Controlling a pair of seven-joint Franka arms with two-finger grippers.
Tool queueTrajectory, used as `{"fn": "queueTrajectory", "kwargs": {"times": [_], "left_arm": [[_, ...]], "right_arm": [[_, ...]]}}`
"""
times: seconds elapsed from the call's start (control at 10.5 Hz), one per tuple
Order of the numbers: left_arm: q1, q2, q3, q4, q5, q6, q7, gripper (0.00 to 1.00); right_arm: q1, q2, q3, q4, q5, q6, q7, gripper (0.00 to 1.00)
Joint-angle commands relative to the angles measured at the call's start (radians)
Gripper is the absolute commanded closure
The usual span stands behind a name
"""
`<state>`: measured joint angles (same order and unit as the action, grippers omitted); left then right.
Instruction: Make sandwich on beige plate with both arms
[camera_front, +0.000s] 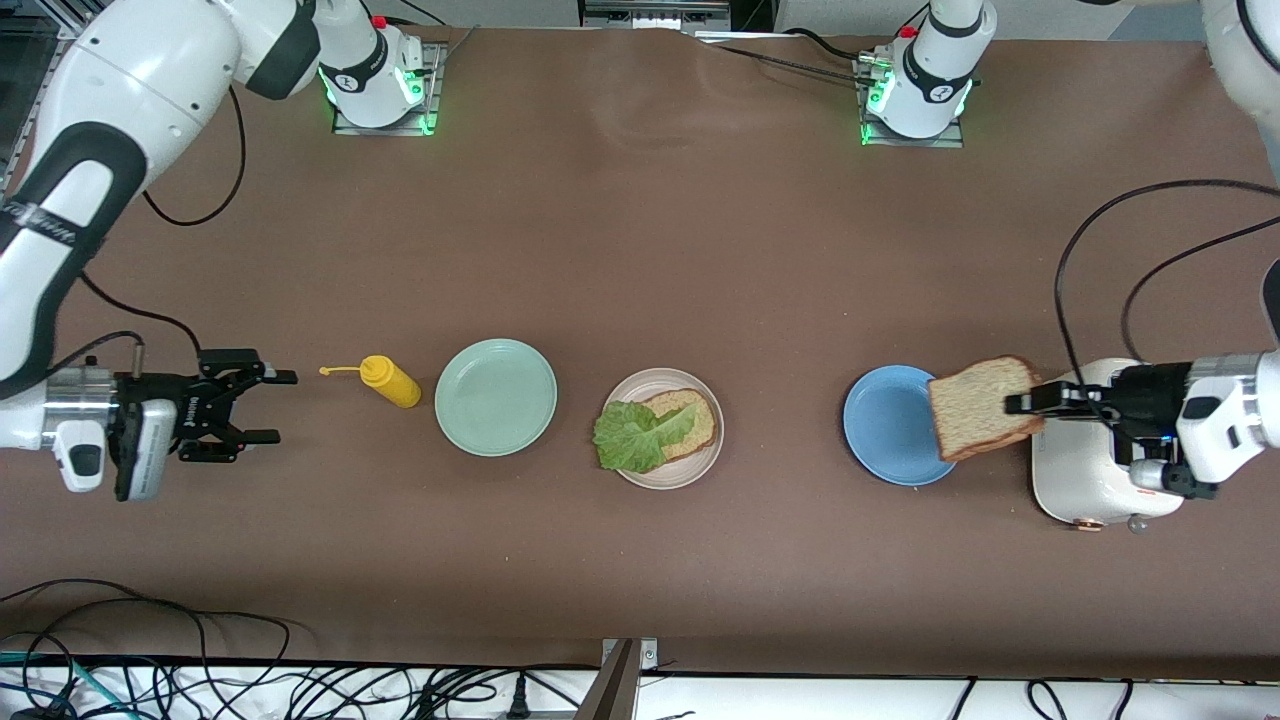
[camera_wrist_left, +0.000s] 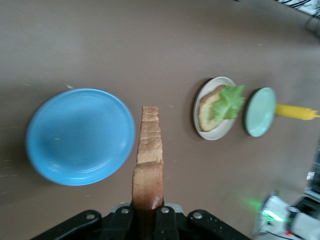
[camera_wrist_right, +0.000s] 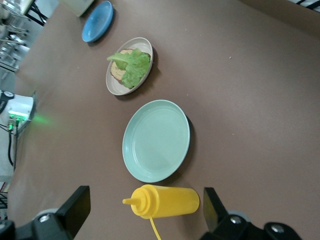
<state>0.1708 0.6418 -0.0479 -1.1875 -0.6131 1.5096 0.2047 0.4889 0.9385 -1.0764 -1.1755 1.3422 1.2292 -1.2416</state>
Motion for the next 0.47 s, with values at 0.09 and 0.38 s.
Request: {"fn": "queueTrajectory", "kwargs": {"times": [0.09, 0.38], "left_arm": [[-0.011, 0.015, -0.004, -0.043, -0.167, -0.008, -0.181, 1.00], [-0.103, 0.079, -0.013, -0.055, -0.299, 0.013, -0.199, 1.00]], "right_arm": [[-0.036, -0.281, 0.281, -0.157, -0.374, 0.232, 0.115, 0.00], [-0.133, -0.444, 0.473, -0.257, -0.616, 0.335, 0.261, 0.00]]}}
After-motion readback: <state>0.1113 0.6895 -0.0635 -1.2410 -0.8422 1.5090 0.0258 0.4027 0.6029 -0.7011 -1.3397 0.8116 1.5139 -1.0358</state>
